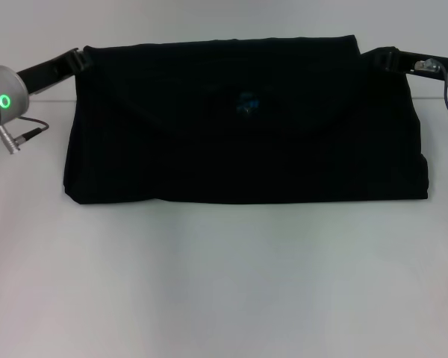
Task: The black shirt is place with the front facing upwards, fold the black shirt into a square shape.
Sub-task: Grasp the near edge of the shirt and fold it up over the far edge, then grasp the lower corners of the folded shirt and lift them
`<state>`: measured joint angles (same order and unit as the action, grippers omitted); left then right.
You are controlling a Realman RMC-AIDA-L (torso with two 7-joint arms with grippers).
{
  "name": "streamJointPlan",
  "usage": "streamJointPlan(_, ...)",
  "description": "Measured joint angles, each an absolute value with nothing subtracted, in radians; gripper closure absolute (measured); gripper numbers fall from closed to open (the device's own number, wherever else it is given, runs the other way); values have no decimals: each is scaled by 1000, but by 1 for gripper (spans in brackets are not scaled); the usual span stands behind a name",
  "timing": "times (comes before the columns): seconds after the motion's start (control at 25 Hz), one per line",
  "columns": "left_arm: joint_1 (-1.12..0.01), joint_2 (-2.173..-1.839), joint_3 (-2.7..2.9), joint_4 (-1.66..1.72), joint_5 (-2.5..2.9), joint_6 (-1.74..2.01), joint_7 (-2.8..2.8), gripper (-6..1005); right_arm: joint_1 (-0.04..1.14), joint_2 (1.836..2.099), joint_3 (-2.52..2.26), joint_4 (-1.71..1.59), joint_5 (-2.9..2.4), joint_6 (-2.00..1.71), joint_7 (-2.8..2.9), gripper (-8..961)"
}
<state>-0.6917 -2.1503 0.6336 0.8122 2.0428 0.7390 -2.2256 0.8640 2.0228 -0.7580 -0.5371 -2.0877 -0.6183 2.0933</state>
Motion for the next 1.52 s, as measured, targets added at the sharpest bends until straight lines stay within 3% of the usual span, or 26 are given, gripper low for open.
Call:
streamJointPlan(0.44,-695,-2155,713,780,2045,690,-2216,979,889,2027,-859,-520,-2088,-550,2092,834)
streamJointPlan(0.52,-709,-2129,763,751,2055,705,-2231,979,893,2027,-862,-519,-2089,-539,2095,827)
streamJointPlan(0.68,-778,-2033,854,596,2095,725,-2358,978,905,2020,-869,-510,-2135,-545,2114,814)
streamJointPlan(0.76,-785,-2023,855,569,2098,720,-2369,978,914,2012,-873,-507,-2199,-560,2167,807)
streamJointPlan(0.88,-755,-2032,854,612,2095,744,-2370,907,902,2002,-875,-547,-2266,-618,2247,796)
streamJointPlan(1.0,-636,-2085,844,806,2087,840,-2383,800,855,1989,-863,-634,-2275,-743,2305,786)
streamJointPlan(1.12,-576,-2105,815,884,2073,919,-2393,691,800,1978,-842,-729,-2274,-878,2384,549)
streamJointPlan(1.28,-522,-2113,759,901,2012,1054,-2359,533,713,1973,-771,-820,-2266,-1068,2455,375)
streamJointPlan(1.52,-454,-2098,671,818,1924,1188,-2155,258,552,2018,-675,-820,-2020,-1227,2269,144)
